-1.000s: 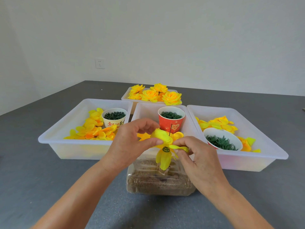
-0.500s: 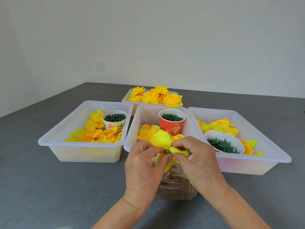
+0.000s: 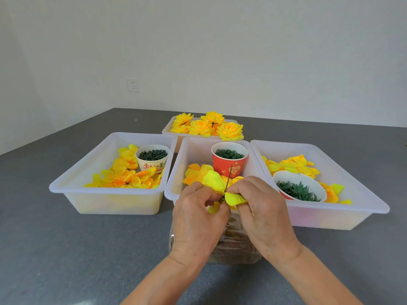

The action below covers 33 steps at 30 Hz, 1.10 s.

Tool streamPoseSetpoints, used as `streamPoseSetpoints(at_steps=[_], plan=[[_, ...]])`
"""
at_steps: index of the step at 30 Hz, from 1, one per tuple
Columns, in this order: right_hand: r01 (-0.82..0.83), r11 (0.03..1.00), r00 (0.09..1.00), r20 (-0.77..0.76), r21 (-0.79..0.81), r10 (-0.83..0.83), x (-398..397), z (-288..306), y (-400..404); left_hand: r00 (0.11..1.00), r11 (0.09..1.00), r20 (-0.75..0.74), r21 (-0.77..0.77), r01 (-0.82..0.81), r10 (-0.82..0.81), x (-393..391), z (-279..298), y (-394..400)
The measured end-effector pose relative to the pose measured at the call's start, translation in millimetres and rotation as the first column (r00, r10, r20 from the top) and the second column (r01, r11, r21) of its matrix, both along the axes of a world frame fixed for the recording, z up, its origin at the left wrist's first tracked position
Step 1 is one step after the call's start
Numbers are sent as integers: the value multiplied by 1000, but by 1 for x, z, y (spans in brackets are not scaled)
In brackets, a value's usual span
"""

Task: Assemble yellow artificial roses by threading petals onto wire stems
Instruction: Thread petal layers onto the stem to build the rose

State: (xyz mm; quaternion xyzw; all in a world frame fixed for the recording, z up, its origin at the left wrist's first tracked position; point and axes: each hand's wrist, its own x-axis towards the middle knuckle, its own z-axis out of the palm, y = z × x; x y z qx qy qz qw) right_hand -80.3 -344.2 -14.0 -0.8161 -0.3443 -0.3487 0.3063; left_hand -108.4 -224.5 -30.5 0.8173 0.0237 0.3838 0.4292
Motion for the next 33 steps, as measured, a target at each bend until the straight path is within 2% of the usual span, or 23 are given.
streamPoseSetpoints(at_steps=[6,12,15,19,22,24,28,31,33], plan=[[47,988,995,81,149,-59,5,13,3,1000,999,-8,-39,13,-14,0,-2,0],[23,977,993,109,213,-47,8,26,6,1000,1000,3,-15,14,-14,-1,-2,0],[-32,934,998,-42,356,50,12,34,4,1000,1000,7,-16,11,-11,0,-2,1],[22,768,935,-285,640,211,27,42,3,998,997,-46,-64,50,-53,0,-2,5],[72,673,862,-386,736,329,41,42,-1,993,992,-73,-89,89,-96,-2,4,10],[113,639,826,-429,761,364,54,37,-4,993,984,-41,-151,100,-107,-4,12,14],[164,675,812,-487,719,321,77,29,-7,999,966,27,-254,46,-41,10,36,29],[177,698,815,-501,694,292,86,27,-2,999,976,-37,-219,-13,5,37,53,42],[184,717,805,-522,672,283,90,26,2,993,960,-101,-278,26,-56,56,63,47]])
